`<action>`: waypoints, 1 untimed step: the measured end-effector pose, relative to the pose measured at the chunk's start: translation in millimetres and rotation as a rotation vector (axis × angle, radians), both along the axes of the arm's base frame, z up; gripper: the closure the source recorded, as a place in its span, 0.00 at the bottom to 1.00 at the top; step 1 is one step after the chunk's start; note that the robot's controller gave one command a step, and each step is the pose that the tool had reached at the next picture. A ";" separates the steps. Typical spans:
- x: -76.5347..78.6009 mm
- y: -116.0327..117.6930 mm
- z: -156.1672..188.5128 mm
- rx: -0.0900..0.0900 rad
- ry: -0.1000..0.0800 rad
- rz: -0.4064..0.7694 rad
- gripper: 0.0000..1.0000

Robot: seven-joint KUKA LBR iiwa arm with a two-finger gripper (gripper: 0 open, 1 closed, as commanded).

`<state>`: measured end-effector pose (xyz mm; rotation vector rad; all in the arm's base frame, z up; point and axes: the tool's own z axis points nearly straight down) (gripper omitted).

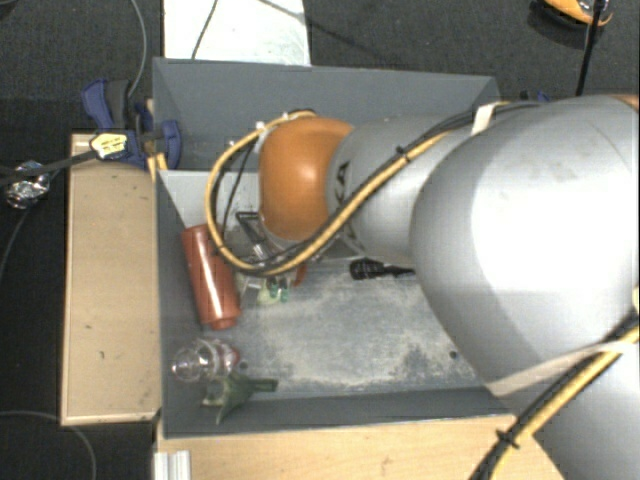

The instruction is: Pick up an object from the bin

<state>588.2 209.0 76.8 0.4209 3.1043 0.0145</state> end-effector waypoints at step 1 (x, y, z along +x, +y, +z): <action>-0.7 0.0 1.9 0.000 0.000 -0.006 1.00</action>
Offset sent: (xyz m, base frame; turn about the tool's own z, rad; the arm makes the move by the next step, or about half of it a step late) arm 0.0000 0.0000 0.0418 0.0000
